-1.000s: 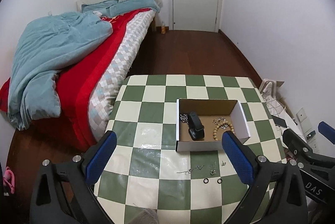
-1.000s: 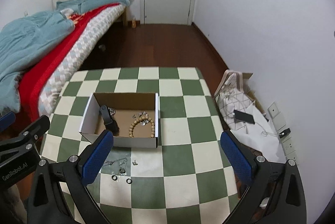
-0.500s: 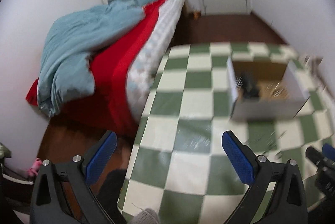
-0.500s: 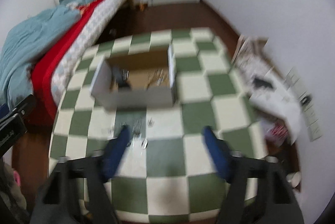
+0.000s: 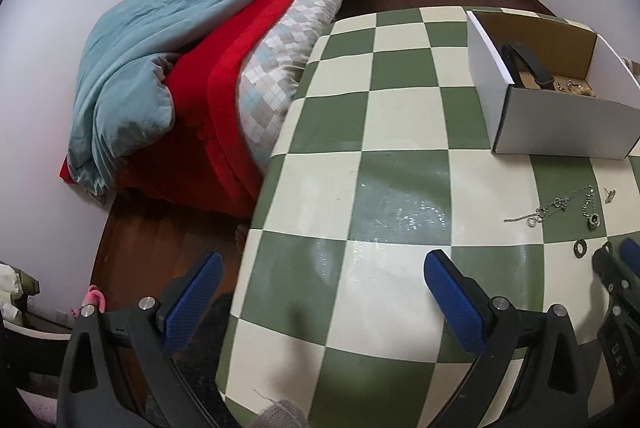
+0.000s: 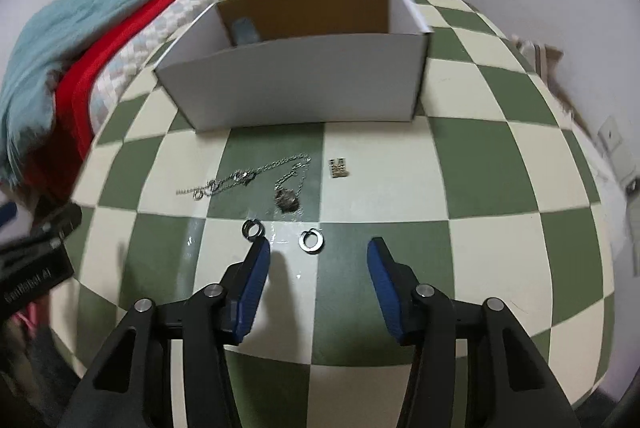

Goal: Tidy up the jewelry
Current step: 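Move both grippers back toward the small rings beside the box, then grasp a small silver ring with right gripper while left gripper grasps another ring, then carry both rings over the white box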

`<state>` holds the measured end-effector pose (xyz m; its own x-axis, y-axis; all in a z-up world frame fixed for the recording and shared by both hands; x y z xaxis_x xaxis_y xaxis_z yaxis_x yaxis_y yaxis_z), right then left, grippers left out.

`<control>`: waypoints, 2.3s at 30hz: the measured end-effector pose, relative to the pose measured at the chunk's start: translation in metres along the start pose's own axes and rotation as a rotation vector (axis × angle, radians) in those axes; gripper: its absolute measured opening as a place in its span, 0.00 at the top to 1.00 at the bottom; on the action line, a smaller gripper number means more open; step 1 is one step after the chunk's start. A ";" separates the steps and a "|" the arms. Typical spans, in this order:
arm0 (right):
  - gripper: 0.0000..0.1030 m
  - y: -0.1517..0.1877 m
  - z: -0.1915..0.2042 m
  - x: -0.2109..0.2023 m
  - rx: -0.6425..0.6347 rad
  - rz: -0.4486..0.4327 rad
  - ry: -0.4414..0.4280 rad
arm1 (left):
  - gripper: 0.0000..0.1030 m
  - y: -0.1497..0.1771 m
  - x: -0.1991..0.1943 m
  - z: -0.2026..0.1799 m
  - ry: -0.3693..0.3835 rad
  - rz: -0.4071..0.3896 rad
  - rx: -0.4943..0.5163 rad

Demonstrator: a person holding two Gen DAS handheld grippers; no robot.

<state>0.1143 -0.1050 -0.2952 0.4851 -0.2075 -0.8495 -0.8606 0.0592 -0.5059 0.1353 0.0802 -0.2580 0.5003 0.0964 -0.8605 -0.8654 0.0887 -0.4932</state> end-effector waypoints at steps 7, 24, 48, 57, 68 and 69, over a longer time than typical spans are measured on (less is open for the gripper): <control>0.88 -0.001 -0.011 0.001 0.000 -0.025 0.029 | 0.00 -0.003 0.000 -0.037 0.117 0.005 0.008; 0.88 0.013 -0.121 0.010 0.220 0.050 0.111 | 0.43 0.008 0.014 -0.171 0.360 0.067 0.184; 0.88 -0.002 -0.121 -0.016 0.256 -0.015 0.092 | 0.91 -0.007 -0.019 -0.143 0.394 -0.004 0.121; 0.88 -0.058 -0.091 -0.057 0.198 -0.145 0.047 | 0.91 -0.068 -0.069 -0.110 0.401 -0.144 0.051; 0.88 -0.123 -0.062 -0.078 0.122 -0.245 0.016 | 0.91 -0.130 -0.082 -0.094 0.424 -0.213 0.029; 0.88 -0.129 -0.060 -0.077 0.119 -0.249 0.011 | 0.91 -0.135 -0.079 -0.096 0.430 -0.208 0.031</control>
<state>0.1784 -0.1555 -0.1551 0.6772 -0.2411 -0.6952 -0.6902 0.1192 -0.7137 0.2096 -0.0342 -0.1353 0.5995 -0.3452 -0.7221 -0.7439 0.0924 -0.6618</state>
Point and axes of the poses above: each gripper's, at about its wrist camera, not at the fingertips, and x roughly the way its jaws point, z to its left, y to its underside, the point moved 7 cm from there along x, roughly the way its jaws point, and after that the axes turned 14 degrees about y, right-handed, at the moved point
